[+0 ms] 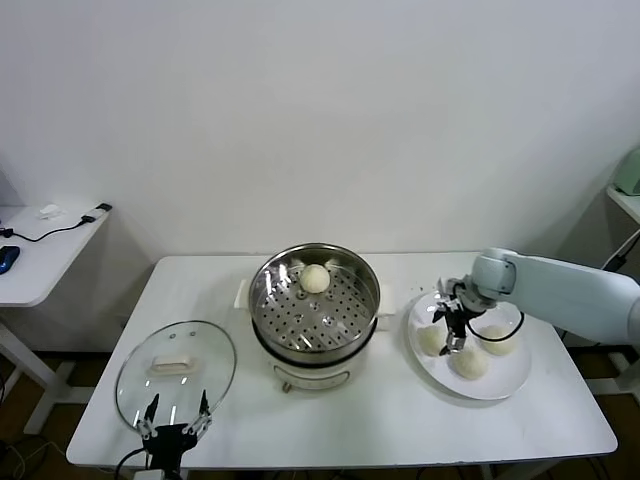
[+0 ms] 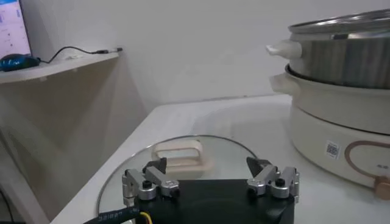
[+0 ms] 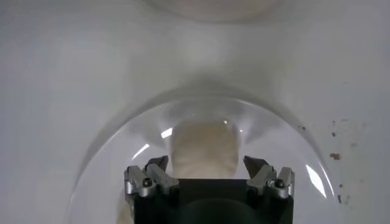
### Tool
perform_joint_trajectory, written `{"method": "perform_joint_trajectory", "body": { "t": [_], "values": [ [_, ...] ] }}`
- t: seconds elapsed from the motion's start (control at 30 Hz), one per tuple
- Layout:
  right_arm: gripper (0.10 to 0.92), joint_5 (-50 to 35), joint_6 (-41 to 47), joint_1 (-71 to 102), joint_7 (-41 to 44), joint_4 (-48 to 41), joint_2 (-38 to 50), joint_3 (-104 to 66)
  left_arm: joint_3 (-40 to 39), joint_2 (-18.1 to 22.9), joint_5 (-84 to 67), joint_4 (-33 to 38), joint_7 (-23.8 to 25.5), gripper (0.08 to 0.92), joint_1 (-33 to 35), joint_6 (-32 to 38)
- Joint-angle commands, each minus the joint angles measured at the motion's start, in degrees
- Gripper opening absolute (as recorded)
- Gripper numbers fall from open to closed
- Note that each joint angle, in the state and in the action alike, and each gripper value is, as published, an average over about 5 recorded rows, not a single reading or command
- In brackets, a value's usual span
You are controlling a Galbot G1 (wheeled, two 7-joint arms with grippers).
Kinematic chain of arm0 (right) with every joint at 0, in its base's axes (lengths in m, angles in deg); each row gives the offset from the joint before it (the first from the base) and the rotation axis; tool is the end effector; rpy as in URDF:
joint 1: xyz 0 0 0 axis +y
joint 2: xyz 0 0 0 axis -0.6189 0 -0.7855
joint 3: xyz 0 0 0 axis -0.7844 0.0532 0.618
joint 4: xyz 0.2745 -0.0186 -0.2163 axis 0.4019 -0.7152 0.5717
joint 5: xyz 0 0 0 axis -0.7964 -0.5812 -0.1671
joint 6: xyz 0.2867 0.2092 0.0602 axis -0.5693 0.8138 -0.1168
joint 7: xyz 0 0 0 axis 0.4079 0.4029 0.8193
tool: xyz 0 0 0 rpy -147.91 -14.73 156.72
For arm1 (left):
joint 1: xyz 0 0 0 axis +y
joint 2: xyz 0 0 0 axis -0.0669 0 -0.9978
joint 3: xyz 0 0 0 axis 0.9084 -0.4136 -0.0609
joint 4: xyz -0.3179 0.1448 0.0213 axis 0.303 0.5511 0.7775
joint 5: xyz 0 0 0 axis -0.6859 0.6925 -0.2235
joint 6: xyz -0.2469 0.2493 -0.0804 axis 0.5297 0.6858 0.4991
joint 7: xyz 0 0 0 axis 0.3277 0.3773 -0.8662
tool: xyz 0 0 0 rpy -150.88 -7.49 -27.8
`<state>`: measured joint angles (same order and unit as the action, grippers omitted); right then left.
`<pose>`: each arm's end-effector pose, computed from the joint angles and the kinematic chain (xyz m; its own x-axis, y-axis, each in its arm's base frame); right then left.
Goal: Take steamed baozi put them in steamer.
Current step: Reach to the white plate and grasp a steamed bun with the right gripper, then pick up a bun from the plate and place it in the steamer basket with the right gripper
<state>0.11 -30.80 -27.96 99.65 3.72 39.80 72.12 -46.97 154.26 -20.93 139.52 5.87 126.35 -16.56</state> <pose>0.5337 -0.1308 -0.2432 -0.0881 -0.1542 0.9841 -0.9957 0.0423 -0.0825 0.1176 0.0380 -0.3711 -0.9234 -0.1982 0.3286 -0.1602 0.9772 0.1394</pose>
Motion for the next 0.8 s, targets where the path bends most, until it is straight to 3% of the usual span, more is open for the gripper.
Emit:
{"method": "perform_joint_trajectory", "body": {
  "t": [0.03, 0.27, 0.6, 0.8],
  "values": [
    [0.791, 1.7, 0.16, 1.58, 0.52, -0.65, -0.34, -2.14, -0.12, 0.04, 0.04, 0.15, -0.01, 0.823, 0.13, 0.05],
    [0.658, 2.3, -0.93, -0.95, 2.54, 0.88, 1.28, -2.12, -0.38, 0.24, 0.2, 0.48, -0.06, 0.823, 0.24, -0.01],
    [0.645, 3.71, -6.83, -12.7, 10.7, 0.52, 4.49, -1.8, -1.02, 0.37, 0.57, 0.7, -0.05, 0.823, 0.26, 0.05],
    [0.645, -4.33, -7.54, -26.96, 12.95, 2.49, 3.3, 0.98, -1.92, 0.42, 0.87, 1.06, -0.03, 0.823, 0.28, 0.07]
  ]
}}
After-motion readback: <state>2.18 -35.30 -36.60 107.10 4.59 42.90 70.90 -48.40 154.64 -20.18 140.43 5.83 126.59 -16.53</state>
